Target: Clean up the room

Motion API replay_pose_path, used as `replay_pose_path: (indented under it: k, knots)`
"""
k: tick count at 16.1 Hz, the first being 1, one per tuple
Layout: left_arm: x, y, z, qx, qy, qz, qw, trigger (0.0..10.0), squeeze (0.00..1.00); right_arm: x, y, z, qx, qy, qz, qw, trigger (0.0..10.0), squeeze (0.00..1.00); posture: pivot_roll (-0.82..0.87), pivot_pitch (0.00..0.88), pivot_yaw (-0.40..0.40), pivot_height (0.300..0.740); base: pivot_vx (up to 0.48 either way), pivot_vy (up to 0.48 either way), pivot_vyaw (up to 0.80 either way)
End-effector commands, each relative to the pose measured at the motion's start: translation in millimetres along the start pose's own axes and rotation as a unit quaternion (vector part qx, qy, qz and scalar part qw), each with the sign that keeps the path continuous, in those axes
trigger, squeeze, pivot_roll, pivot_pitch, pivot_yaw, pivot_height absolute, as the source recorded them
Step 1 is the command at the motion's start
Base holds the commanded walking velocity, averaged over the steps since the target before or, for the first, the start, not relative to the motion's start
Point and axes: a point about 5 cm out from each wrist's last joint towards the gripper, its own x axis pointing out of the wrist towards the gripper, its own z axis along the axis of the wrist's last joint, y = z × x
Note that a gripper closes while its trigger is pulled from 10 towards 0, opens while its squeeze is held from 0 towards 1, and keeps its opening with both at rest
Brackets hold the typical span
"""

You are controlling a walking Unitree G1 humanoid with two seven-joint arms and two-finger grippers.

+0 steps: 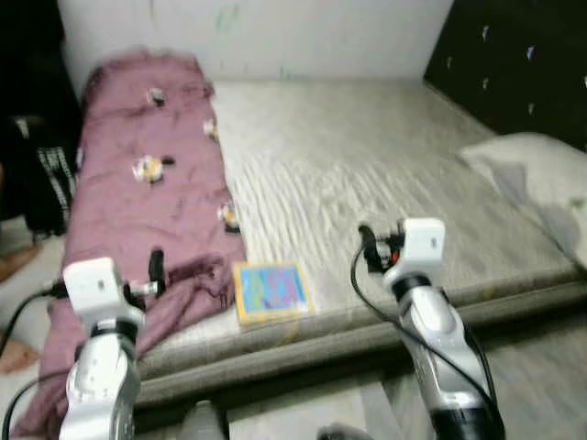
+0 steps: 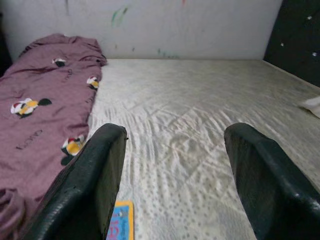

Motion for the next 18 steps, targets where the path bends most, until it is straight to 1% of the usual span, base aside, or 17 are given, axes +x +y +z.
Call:
replay_pose_path:
  k: [1, 4, 7, 11, 18]
  knots:
    - [1.5, -1.0, -1.1, 0.0, 0.001, 0.002, 1.0, 10.0, 0.0, 1.4, -3.6, 2.4, -0.003, 0.001, -0.003, 1.0, 10.0, 0.0, -0.01, 0.0, -0.074, 0.657, 0.0, 0.0, 0.0]
    - [4.6, 1.0, 0.8, 0.0, -0.003, 0.01, 1.0, 10.0, 0.0, 2.3, -3.3, 1.1, -0.008, 0.007, 0.0, 1.0, 10.0, 0.0, -0.01, 0.0, -0.079, 0.657, 0.0, 0.0, 0.0]
    - [6.0, 2.9, 2.3, -0.004, -0.01, 0.006, 1.0, 10.0, 0.0, 4.0, -3.2, 0.6, -0.01, 0.01, 0.003, 1.0, 10.0, 0.0, 0.0, 0.0, -0.082, 0.657, 0.0, 0.0, 0.0]
    - [8.3, 1.3, 3.9, -0.008, -0.016, 0.002, 1.0, 10.0, 0.0, 7.8, -2.0, 1.0, -0.012, 0.012, 0.006, 1.0, 10.0, 0.0, 0.0, 0.0, -0.086, 0.657, 0.0, 0.0, 0.0]
    - [11.5, 0.1, 4.7, -0.011, -0.02, -0.003, 1.0, 10.0, 0.0, 10.4, -1.5, 0.6, -0.012, 0.011, 0.006, 1.0, 10.0, 0.0, -0.01, 0.0, -0.078, 0.657, 0.31, 0.0, 0.0]
